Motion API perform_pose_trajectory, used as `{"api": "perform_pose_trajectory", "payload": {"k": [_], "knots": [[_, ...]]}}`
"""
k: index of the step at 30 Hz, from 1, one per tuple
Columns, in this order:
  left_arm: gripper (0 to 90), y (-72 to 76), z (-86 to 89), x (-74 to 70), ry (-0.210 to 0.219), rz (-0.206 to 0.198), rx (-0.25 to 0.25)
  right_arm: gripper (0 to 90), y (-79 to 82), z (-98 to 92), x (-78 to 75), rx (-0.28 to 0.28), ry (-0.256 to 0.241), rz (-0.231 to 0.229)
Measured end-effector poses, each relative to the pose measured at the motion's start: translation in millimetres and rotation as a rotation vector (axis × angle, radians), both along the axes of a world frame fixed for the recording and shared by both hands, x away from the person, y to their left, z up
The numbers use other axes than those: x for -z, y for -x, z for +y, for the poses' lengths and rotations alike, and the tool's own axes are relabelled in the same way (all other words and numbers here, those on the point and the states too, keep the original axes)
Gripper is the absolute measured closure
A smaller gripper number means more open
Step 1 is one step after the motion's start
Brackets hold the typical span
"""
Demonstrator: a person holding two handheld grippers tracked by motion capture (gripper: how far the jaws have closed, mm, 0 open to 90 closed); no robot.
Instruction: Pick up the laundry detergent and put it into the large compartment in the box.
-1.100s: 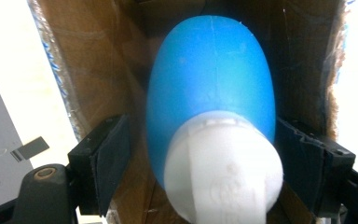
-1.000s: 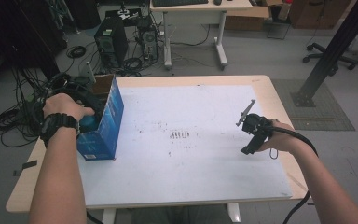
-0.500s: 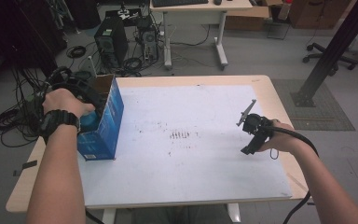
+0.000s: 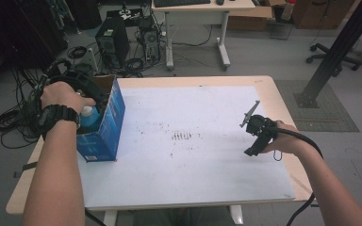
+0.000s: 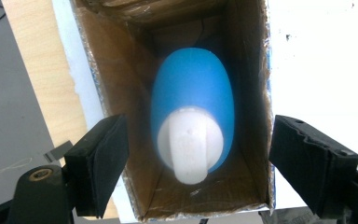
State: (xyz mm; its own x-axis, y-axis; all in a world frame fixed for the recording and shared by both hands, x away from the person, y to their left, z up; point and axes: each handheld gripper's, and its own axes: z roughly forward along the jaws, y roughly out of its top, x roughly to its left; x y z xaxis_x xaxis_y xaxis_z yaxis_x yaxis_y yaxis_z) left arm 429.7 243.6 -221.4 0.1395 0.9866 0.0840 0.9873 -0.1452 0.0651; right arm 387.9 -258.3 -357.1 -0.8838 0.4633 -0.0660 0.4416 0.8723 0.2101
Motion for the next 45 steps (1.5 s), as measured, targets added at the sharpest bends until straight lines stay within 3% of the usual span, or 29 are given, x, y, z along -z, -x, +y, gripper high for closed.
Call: {"api": "perform_pose_trajectory", "payload": {"k": [24,45], "knots": [[17.7,3.3,-7.5,-27.5,0.002,-0.022,0.028,13.3,0.6,0.7,-4.5,-0.002,-0.002,-0.005],[12.0,3.5,-24.7,-37.1,0.002,-0.037,0.090,13.3,2.8,-1.7,-6.7,0.000,-0.005,-0.007]]}}
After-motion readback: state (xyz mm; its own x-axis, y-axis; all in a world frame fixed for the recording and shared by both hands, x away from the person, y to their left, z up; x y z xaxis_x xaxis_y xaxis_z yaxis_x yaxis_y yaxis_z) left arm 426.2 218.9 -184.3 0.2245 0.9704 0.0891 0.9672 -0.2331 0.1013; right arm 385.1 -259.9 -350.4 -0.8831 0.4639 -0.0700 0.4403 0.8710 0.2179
